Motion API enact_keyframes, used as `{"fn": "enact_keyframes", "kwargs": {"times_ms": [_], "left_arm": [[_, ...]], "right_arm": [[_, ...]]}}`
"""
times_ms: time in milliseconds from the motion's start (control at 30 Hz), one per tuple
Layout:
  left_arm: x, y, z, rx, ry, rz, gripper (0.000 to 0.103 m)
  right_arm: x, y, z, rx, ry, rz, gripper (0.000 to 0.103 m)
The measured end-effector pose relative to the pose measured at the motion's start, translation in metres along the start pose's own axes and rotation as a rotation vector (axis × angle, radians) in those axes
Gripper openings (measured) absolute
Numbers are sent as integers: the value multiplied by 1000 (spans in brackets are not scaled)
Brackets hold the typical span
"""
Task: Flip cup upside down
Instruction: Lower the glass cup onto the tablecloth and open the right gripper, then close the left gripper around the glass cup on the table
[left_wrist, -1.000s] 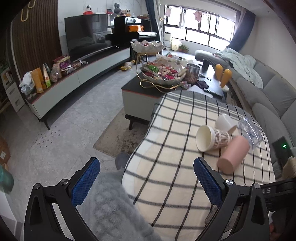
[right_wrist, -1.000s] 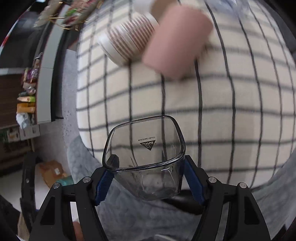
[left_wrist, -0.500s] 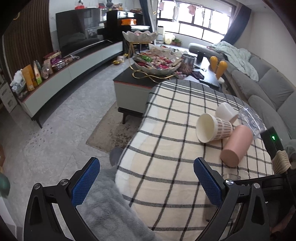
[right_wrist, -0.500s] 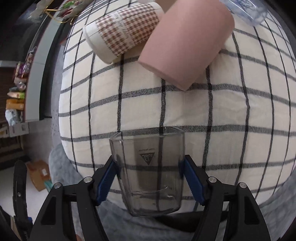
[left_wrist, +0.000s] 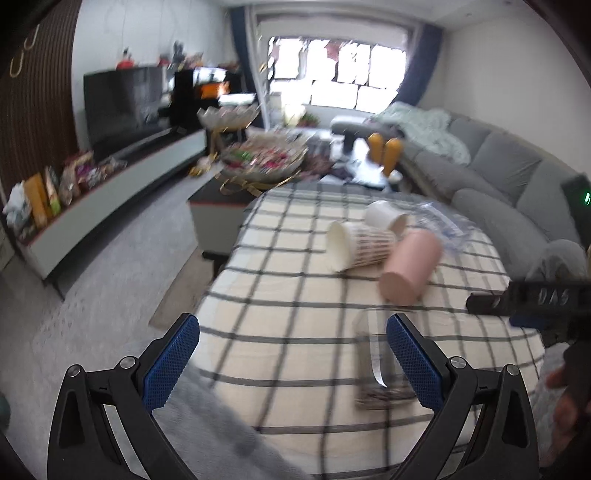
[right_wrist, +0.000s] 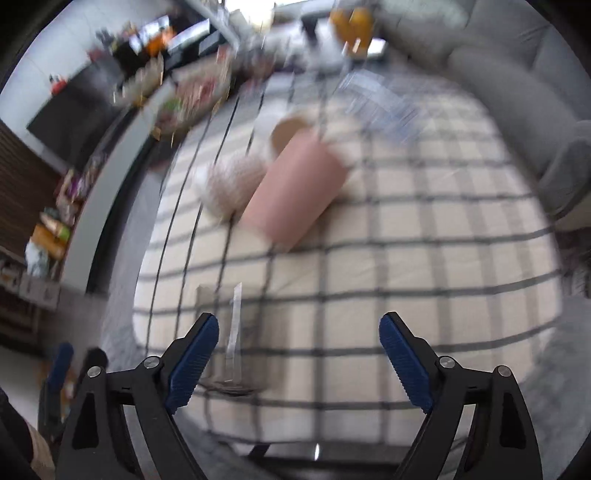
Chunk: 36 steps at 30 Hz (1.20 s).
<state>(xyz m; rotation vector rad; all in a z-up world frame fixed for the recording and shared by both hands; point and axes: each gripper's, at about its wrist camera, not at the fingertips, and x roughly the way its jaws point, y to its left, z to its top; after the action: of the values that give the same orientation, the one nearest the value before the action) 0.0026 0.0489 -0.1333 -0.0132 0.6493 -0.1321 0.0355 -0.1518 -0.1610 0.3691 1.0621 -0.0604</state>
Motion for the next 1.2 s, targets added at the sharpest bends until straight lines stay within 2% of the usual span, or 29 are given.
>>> {"fn": "enact_keyframes", "kwargs": {"times_ms": [67,133,200,367,533,767,833,933,1000,1200], "left_arm": [[-9,-12,-9,3,-53,-18,103],[-10,-21,-12,-9,-44,-57,103],[-8,-30,-17,5,-46,-51,103],[16,-59,-33,58,3,-5,103],[43,-91,-51,138,76,15,100],[68,-103,-66,152,152,43,92],[70,-102,-67,140,157,48,90],[74,-96,-67,119,177,56,83],[75,-91,-67,101,180,70,69],[73,-89,-65,97,175,64,68]], "right_arm": [[-23,-12,-9,20,-96,-26,92],[-40,-23,-15,44,-167,-36,92],[-49,-30,-19,64,-223,-38,92],[-56,-61,-20,124,-285,-80,92],[-54,-94,-17,210,-285,-113,92],[-52,-107,-16,234,-265,-108,92],[-49,-110,-16,243,-256,-103,92],[-45,-114,-15,259,-244,-95,92],[-44,-115,-14,269,-236,-88,92],[-46,-114,-14,265,-242,-82,92]]}}
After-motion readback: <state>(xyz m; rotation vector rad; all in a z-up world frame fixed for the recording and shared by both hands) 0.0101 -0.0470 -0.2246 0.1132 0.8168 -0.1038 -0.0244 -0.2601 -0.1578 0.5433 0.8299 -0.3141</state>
